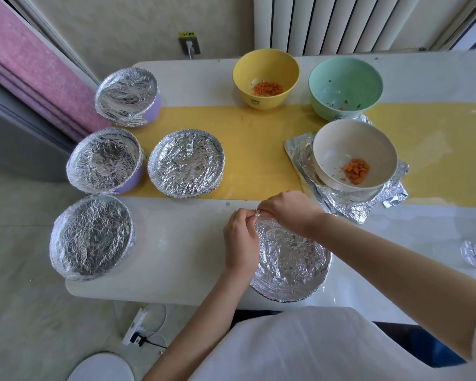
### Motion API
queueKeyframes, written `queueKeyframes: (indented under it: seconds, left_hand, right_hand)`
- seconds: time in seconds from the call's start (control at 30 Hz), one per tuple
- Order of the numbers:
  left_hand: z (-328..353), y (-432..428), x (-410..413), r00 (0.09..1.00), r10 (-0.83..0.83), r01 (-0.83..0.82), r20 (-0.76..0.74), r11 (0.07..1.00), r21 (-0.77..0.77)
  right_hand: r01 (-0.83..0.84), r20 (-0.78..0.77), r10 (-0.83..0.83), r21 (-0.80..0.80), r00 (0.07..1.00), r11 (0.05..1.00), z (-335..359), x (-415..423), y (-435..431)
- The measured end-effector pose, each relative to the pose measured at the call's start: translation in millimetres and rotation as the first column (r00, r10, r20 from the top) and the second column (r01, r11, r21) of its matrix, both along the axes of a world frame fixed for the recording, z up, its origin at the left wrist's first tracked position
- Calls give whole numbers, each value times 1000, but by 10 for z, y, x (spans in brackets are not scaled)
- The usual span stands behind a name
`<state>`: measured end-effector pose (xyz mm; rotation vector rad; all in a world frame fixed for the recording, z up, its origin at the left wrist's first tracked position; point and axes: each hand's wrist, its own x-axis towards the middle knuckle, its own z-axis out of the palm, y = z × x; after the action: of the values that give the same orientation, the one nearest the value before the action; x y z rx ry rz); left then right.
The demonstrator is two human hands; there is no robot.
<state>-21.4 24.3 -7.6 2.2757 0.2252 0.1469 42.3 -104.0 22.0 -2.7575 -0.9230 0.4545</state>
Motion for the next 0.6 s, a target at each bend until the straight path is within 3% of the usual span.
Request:
queueKeyframes:
  seconds: [0.13,0.33,0.47,0.6]
  left_hand:
    - [5,5,-5,1000,-8,8,-12,1000,0]
    - [41,-3,-64,998,-30,33,-52,999,43]
    - [52,35,-90,994,-72,80,-79,991,109]
    - [57,68,-27,986,-147,149,-77,988,25]
  right_hand:
    - [-24,53,24,-8,998,1000,-43,-17,-1]
    - [264,-244,-205,243,948,933,-81,-22,-193]
    - [288,-267,-215,278,939,916,-79,-33,-235]
    - [293,-234,-233,272,944,916,-104,-34,-179]
